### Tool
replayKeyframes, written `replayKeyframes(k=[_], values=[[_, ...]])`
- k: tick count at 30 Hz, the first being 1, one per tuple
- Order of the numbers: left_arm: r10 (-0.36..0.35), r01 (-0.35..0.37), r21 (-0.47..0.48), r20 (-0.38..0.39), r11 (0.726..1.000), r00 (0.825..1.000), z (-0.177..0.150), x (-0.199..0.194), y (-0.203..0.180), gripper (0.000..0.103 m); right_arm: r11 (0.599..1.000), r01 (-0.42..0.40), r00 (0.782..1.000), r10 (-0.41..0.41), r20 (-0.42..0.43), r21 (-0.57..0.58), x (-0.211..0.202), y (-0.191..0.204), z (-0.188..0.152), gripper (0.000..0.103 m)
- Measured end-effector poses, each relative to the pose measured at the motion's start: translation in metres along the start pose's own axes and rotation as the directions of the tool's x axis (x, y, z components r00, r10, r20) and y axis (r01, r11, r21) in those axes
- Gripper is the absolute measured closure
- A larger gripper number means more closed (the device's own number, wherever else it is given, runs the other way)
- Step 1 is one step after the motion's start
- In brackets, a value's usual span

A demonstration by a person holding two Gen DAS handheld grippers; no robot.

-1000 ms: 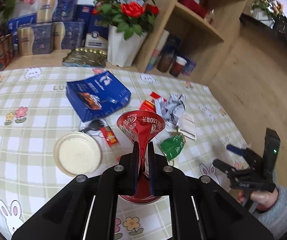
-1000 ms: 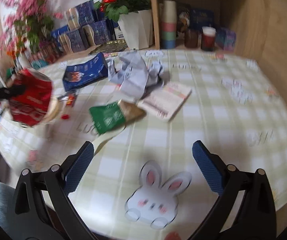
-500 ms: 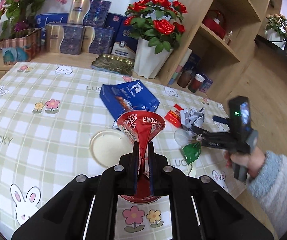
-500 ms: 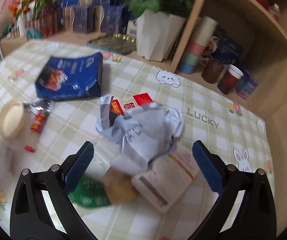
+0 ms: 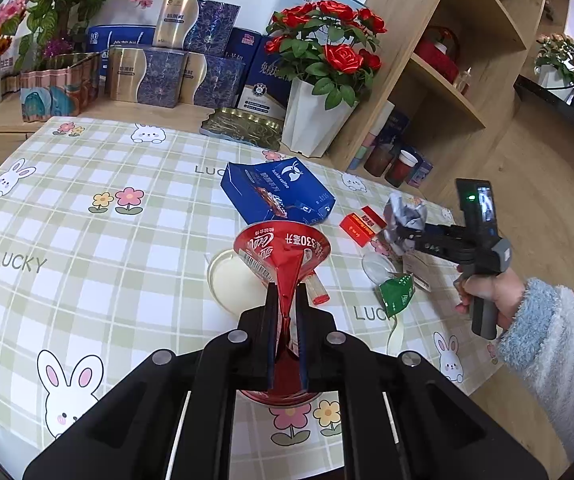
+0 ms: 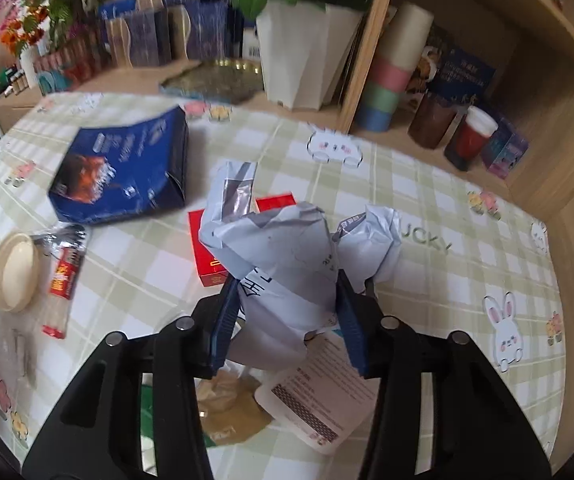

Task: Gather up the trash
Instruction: 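Grasp the crumpled white paper with the right tool while the left tool holds the can, then carry the crumpled paper over the bin and open the right tool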

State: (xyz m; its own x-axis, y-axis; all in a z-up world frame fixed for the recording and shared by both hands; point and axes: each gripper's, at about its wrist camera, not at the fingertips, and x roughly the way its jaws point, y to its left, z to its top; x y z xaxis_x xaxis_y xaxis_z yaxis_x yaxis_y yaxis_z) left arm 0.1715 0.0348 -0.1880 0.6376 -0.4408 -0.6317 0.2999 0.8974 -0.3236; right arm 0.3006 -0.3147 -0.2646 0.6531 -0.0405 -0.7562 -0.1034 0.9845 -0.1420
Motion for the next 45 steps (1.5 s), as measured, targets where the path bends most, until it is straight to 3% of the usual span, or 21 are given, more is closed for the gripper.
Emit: replayKeyframes(k=[13,23,39,45], values=[[-0.026,0.024,0.066,0.021,0.998,0.999,-0.013,-0.028,-0.029,0.094,0.996,-0.081,0.982,0.073,0.174,0.038,-0.106,0.003,-0.019,0.056],[-0.059,0.055,0.124,0.030,0.991,0.998,-0.037,-0.064,-0.059,0.094,0.988,-0.156,0.961,0.150,0.234,0.007,-0.184,0.026,-0.061,0.056],[-0.065,0.061,0.156,0.019,0.986,0.998,-0.090,-0.108,-0.075,0.094,0.962,-0.272,0.935,0.267,0.236,-0.011,-0.249,0.072,-0.154,0.056],[-0.049,0.045,0.148,0.024,0.988,0.999,-0.105,-0.126,-0.071,0.094,0.940,-0.340,0.924,0.340,0.177,-0.033,-0.249,0.103,-0.195,0.056]])
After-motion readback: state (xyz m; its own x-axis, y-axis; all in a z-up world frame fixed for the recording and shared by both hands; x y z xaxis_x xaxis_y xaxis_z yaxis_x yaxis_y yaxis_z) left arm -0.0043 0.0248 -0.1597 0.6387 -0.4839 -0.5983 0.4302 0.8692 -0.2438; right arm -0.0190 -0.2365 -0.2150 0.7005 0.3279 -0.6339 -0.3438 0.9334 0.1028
